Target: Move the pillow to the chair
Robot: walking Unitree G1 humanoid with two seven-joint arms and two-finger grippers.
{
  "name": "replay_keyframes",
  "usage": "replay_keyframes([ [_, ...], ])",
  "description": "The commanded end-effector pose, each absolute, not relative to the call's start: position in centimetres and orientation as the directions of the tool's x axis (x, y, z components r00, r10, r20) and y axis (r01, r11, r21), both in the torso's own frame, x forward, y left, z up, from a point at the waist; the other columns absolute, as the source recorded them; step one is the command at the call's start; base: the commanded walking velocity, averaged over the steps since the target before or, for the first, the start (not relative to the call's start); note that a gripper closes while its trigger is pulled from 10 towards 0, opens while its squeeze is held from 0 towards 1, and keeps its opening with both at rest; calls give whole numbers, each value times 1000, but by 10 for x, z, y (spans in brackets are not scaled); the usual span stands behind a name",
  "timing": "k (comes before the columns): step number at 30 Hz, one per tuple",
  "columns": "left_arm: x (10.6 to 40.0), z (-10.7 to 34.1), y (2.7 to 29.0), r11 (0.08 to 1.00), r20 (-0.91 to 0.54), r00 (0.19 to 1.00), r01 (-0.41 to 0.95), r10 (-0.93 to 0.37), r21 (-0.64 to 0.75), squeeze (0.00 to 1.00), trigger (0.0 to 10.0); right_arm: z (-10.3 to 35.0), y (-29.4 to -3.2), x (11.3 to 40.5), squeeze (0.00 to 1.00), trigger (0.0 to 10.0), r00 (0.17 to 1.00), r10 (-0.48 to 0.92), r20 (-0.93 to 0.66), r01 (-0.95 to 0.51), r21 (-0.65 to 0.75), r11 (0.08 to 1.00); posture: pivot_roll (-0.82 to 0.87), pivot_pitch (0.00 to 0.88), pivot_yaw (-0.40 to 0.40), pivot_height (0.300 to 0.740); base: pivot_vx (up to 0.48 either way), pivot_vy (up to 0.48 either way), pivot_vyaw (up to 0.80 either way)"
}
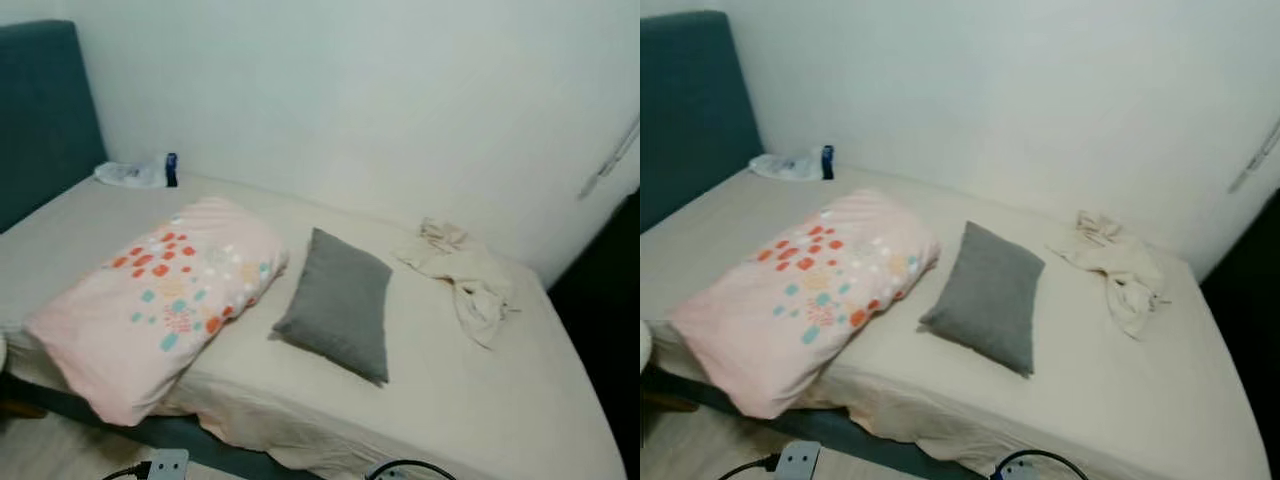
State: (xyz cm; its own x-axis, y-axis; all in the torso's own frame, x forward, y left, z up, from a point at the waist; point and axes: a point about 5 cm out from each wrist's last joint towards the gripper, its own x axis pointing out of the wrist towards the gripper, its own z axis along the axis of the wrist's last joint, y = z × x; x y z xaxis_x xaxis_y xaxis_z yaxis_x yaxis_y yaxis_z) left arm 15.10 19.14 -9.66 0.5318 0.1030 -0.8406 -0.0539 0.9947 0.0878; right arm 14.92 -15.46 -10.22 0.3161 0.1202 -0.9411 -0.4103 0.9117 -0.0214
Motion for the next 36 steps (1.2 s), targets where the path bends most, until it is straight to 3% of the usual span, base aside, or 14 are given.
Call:
replay_keyframes([
  [1,151,-98,182,998,-848,526,-6,61,68,0,10000,-102,-162,148,0,10000,311,101,-945,-406,-36,913,166,0,-126,740,0,-480,0],
  [10,153,-97,180,998,-847,529,-21,55,52,0,10000,-101,-163,150,0,10000,315,100,-944,-404,-38,914,161,0,-124,740,0,-459,0],
  [19,154,-97,181,998,-844,533,-57,55,29,0,10000,-100,-164,153,0,10000,319,98,-943,-405,-42,913,165,0,-127,740,0,0,0],
  [33,157,-96,181,998,-843,535,-51,58,35,0,10000,-99,-165,157,0,10000,327,97,-940,-407,-47,912,169,0,-134,740,0,0,-750],
  [36,158,-95,183,996,-835,544,-61,82,58,0,10000,-98,-165,158,0,10000,339,97,-936,-397,-49,916,164,0,-133,740,0,0,0],
])
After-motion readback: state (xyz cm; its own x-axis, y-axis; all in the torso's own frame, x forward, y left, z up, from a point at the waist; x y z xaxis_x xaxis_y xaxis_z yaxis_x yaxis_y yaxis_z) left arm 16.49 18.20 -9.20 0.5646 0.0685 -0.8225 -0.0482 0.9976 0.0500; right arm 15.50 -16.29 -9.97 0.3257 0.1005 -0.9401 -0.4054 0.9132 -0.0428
